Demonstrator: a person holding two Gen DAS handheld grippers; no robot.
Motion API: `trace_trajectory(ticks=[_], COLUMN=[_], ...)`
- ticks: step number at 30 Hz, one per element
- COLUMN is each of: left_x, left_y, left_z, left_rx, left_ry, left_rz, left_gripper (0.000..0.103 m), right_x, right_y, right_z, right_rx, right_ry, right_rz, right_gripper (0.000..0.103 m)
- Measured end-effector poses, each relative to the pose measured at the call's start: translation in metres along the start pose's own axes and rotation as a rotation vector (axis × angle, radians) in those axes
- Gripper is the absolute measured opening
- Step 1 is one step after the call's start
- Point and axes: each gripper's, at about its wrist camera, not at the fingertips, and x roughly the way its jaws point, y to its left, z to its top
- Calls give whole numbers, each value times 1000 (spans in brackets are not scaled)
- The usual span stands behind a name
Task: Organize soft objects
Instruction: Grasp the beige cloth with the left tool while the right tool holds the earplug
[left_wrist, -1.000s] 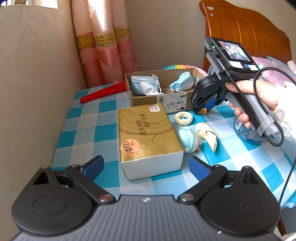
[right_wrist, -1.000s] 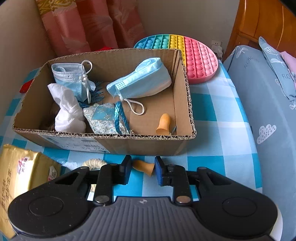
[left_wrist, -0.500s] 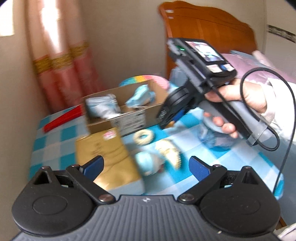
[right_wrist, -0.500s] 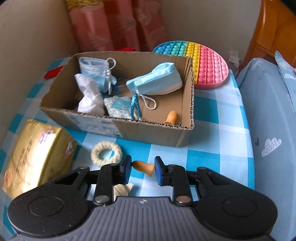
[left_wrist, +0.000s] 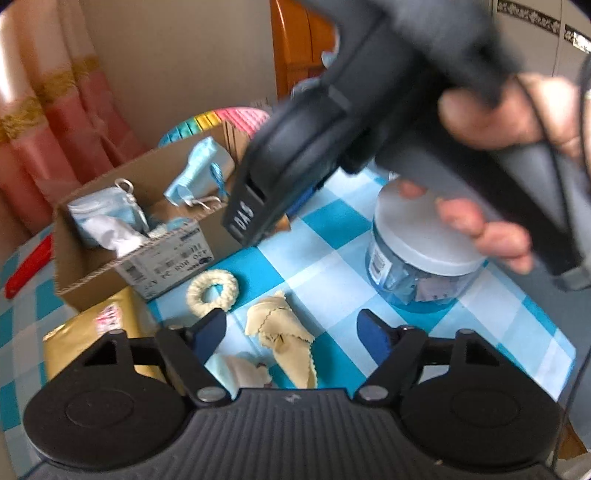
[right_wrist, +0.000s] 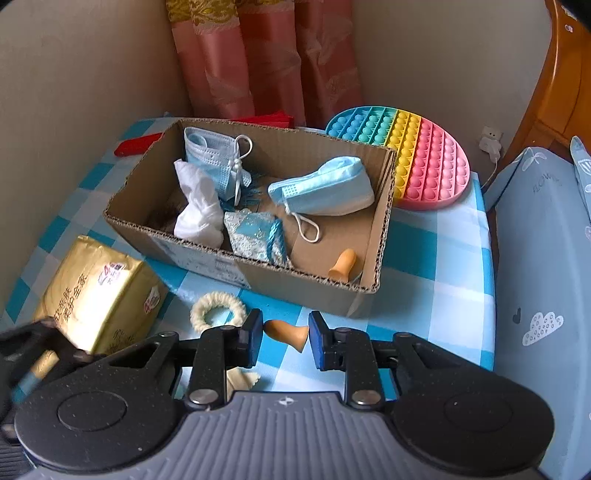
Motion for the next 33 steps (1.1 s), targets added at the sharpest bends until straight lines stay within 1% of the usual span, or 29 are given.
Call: trace_trajectory(ticks=[1, 2, 5, 8, 10, 15, 17, 20, 21, 22, 26, 33], left_x=[5, 11, 26, 32, 35, 39, 38, 38, 37, 38, 28, -3], left_y=[0, 1, 4, 7, 10, 11, 11, 11, 11, 12, 15, 16], left_z=[0, 0, -1, -1, 0, 1, 1, 2, 3, 3, 4, 9], left_rx=[-4, -6, -20, -27, -42, -51, -56, -69, -77, -85, -109, -125], left_ry=[12, 26, 68, 86, 95, 102, 102, 103, 102, 100, 80, 22], left_rz=[-1, -4, 6, 24, 24, 26, 24, 32, 34, 32, 28, 13], left_gripper=[67, 65, 64, 62, 52, 49, 44, 34, 29, 27, 26, 26], right_x=[1, 3, 8, 14, 18, 21, 21, 19, 18, 17, 10, -12], right_y=[-1, -3, -8, -12, -15, -17, -17, -16, -16, -15, -15, -14], right_z=[1, 2, 4, 3, 3, 2, 2, 1, 2, 2, 2, 6], right_rx=[2, 4, 13, 21, 26, 33, 32, 27, 27, 26, 28, 24], right_ry=[0, -1, 3, 8, 15, 18, 18, 15, 16, 14, 6, -24], right_rz=[1, 2, 8, 14, 19, 28, 31, 33, 34, 33, 30, 49], right_gripper=[31, 31, 31, 31, 31, 31, 31, 31, 31, 31, 31, 31])
